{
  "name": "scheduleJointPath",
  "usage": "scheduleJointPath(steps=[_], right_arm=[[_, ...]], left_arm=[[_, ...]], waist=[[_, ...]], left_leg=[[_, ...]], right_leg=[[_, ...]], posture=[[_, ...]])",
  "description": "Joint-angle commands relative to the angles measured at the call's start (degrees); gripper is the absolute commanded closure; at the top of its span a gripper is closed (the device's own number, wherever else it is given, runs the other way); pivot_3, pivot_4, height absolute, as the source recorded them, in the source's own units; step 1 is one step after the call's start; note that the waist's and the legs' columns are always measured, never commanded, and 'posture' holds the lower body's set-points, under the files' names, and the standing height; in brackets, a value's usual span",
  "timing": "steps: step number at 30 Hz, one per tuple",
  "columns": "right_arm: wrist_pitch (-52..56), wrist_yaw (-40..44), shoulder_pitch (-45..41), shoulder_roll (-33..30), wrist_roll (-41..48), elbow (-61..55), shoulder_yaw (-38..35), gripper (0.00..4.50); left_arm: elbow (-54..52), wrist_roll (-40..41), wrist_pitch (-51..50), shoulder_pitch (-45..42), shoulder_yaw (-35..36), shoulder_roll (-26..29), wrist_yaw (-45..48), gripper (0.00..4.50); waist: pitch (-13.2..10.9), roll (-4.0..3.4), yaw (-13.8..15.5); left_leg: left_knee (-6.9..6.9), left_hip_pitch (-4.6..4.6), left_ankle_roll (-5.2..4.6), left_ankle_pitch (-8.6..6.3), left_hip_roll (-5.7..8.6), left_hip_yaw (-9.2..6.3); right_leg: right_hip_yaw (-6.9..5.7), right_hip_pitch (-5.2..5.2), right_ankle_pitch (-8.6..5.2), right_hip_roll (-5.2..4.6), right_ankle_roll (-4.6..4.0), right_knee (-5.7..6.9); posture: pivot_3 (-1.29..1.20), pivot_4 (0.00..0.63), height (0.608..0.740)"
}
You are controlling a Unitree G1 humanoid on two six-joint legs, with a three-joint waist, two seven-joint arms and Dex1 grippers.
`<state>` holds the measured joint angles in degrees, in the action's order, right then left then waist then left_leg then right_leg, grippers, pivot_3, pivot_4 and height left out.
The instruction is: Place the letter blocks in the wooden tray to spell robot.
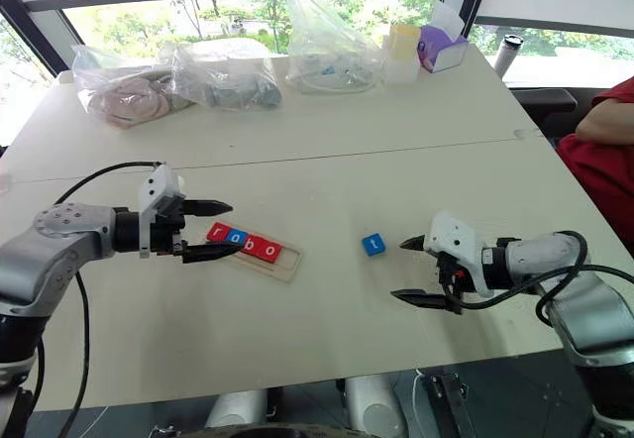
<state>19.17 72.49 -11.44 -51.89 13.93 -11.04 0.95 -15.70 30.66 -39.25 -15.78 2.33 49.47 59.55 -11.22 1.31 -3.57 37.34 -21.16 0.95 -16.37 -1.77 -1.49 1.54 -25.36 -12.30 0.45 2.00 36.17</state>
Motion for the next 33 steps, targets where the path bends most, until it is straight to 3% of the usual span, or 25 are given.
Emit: scheduleJointPath(steps=[1,11,14,18,19,20,22,25,33], right_arm=[[-16.5,2.8,-9.7,4.0,-6.3,16.2,6.3,0.03],[-34.2,7.9,-25.7,13.2,-11.3,44.1,13.4,0.03],[-35.3,11.3,-27.1,14.1,-10.5,46.7,13.7,0.85],[-33.6,14.6,-26.4,14.1,-9.2,45.1,13.6,2.82],[-31.7,14.9,-25.8,14.0,-8.6,43.1,13.3,3.26],[-29.6,14.5,-25.6,14.2,-7.8,41.3,12.8,3.35],[-24.4,12.8,-25.2,14.6,-6.4,37.2,11.7,3.35],[-3.0,2.8,-23.8,17.5,-2.2,17.9,9.9,3.35],[27.5,-16.3,-20.4,22.6,-5.4,-7.2,16.5,3.35]], left_arm=[[-4.5,1.8,-1.5,2.2,3.5,0.8,-1.6,0.00],[-10.4,3.8,-4.5,8.3,8.6,1.5,-5.7,0.00],[-11.3,4.2,-4.8,9.1,9.2,1.4,-6.6,0.00],[-11.6,4.5,-4.8,9.6,9.4,1.6,-7.2,0.00],[-11.5,4.5,-4.7,9.6,9.5,1.6,-7.3,0.00],[-11.3,4.4,-4.5,9.7,9.5,1.7,-7.3,0.00],[-10.9,4.3,-4.3,9.8,9.5,1.8,-7.2,0.00],[-9.5,3.7,-3.5,9.7,9.6,2.4,-6.3,0.00],[-6.7,2.6,-2.0,6.7,6.4,2.2,-5.3,0.00]], waist=[[-0.1,0.01,-0.4],[0.0,0.04,0.0],[0.0,0.04,0.1],[0.0,0.03,0.2],[0.0,0.03,0.2],[0.0,0.03,0.3],[-0.1,0.01,0.5],[-0.1,-0.04,0.4],[-0.1,-0.05,1.4]], left_leg=[[0.05,-0.01,0.00,0.00,0.00,0.03],[0.04,-0.08,0.01,0.01,0.00,-0.04],[0.07,0.00,0.01,0.01,0.00,-0.04],[0.08,0.21,0.01,0.01,0.00,-0.04],[0.08,0.28,0.01,0.01,-0.01,-0.04],[0.07,0.35,0.01,0.01,-0.01,-0.03],[-0.01,0.55,0.02,0.01,-0.01,-0.02],[-0.06,0.59,0.02,0.01,-0.03,0.00],[-0.08,0.61,0.06,0.02,-0.04,-0.10]], right_leg=[[0.02,0.00,0.01,-0.01,-0.02,-0.01],[0.00,0.00,0.24,-0.05,-0.01,0.05],[0.01,0.07,0.16,-0.05,-0.13,0.06],[0.01,0.23,0.12,-0.04,-0.12,0.10],[0.01,0.29,0.11,-0.04,-0.12,0.11],[0.02,0.34,0.11,-0.04,-0.11,0.11],[0.03,0.49,0.10,-0.04,-0.12,0.11],[0.07,0.46,0.10,-0.04,-0.12,0.17],[-0.01,0.42,0.02,-0.01,-0.19,0.28]], posture=[[0.00,0.150,0.740],[0.00,0.150,0.740],[0.00,0.150,0.740],[0.00,0.150,0.740],[0.00,0.150,0.740],[0.00,0.150,0.740],[0.00,0.150,0.740],[0.00,0.150,0.740],[0.00,0.150,0.740]])
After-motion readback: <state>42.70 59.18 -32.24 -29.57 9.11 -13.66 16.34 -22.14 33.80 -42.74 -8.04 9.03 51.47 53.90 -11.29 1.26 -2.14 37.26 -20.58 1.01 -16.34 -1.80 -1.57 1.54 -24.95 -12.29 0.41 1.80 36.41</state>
